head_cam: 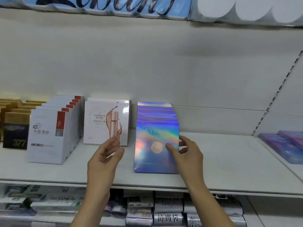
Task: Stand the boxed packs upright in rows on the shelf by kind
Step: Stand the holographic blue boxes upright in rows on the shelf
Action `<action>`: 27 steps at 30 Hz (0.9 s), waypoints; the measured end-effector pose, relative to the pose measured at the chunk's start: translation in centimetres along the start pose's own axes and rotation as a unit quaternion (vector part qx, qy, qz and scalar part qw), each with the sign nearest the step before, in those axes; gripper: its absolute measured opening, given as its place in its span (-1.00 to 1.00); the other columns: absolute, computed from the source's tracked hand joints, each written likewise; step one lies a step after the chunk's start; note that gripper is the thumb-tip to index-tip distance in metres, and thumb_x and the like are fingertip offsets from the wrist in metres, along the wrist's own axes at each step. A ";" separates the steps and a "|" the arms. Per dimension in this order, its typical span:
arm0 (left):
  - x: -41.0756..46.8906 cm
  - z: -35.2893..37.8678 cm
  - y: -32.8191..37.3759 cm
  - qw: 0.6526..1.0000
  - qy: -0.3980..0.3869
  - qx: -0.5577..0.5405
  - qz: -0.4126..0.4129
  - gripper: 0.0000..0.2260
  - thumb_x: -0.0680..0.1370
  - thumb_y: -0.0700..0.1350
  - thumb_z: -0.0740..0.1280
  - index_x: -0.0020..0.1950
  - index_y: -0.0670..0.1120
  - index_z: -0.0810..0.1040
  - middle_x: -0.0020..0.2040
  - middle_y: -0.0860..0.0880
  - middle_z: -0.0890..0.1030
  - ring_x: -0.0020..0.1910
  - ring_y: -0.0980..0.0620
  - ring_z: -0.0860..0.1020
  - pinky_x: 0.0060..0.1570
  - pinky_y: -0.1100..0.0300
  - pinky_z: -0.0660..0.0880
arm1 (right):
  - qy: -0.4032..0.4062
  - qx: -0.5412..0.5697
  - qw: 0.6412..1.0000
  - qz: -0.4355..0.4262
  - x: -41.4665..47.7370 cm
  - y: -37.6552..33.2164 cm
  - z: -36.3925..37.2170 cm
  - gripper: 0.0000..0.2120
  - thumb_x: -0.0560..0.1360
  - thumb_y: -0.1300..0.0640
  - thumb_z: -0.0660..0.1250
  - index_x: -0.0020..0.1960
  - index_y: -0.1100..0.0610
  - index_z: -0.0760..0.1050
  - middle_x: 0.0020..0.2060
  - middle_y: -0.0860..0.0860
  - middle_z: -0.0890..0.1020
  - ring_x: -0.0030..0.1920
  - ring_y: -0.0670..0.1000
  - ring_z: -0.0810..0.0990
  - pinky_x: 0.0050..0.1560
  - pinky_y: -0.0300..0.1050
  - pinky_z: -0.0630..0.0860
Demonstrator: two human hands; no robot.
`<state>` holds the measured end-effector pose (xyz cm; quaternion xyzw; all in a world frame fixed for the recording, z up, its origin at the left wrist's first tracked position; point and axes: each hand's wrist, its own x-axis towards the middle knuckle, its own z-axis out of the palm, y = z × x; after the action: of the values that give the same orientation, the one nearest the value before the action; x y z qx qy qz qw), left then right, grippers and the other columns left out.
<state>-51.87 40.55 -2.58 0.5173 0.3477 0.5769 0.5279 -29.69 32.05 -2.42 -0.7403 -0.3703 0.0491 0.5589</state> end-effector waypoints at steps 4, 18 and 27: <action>-0.2 1.4 0.9 0.998 -0.050 -0.024 0.015 -0.69 0.61 -0.22 0.39 0.25 0.13 0.67 0.14 0.08 0.73 0.15 0.16 0.66 0.18 0.24 0.55 | 0.010 0.086 0.996 0.022 -1.0 -0.6 -2.4 -0.56 0.40 -0.26 0.47 0.22 -0.19 0.51 0.09 -0.24 0.62 0.03 -0.22 0.62 -0.07 -0.39 0.52; -14.5 27.1 -0.1 0.910 -0.404 -0.043 -0.087 -0.49 0.41 0.23 0.40 0.35 0.16 0.58 0.28 0.18 0.66 0.36 0.17 0.55 0.51 -0.07 0.31 | 0.125 0.116 0.981 0.087 -6.0 6.7 -29.8 -0.47 0.52 -0.04 0.47 0.45 -0.15 0.42 0.33 -0.23 0.54 0.32 -0.29 0.50 0.38 -0.16 0.47; -26.8 44.4 -0.3 0.879 -0.457 -0.020 -0.136 -0.43 0.32 0.31 0.39 0.31 0.16 0.60 0.29 0.17 0.66 0.35 0.18 0.55 0.51 -0.05 0.33 | 0.168 0.071 0.977 0.110 -7.9 14.5 -49.3 -0.31 0.45 -0.22 0.46 0.52 -0.13 0.35 0.40 -0.20 0.50 0.37 -0.23 0.49 0.41 -0.14 0.44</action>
<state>-11.51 8.16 0.89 0.6604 0.1233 0.2051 0.7118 -4.26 -13.20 0.55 -0.7329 -0.1824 0.0114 0.6554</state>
